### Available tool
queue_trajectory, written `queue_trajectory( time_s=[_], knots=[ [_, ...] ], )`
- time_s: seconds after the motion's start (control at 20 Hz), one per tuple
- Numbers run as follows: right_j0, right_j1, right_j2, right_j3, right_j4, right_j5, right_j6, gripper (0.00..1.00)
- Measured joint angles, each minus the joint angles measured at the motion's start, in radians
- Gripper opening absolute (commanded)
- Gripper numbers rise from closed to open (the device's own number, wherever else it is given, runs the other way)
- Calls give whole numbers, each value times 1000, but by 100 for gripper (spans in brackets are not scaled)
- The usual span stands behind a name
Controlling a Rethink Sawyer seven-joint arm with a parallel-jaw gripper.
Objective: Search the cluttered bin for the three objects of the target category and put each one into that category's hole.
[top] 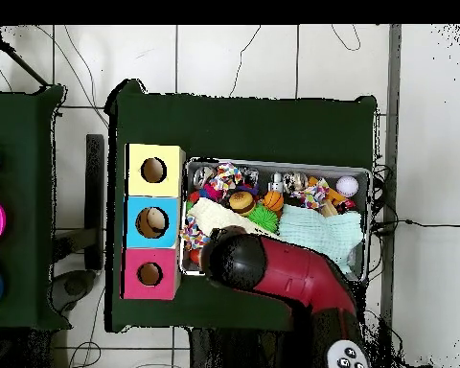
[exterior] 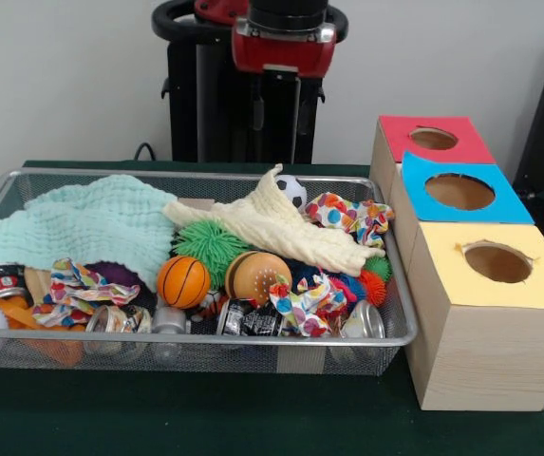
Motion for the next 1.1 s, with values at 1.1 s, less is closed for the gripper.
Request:
queue_trajectory(
  time_s=[1.1],
  knots=[
    [-190, -144, 94, 0, -51, 100, -1, 100]
  ],
)
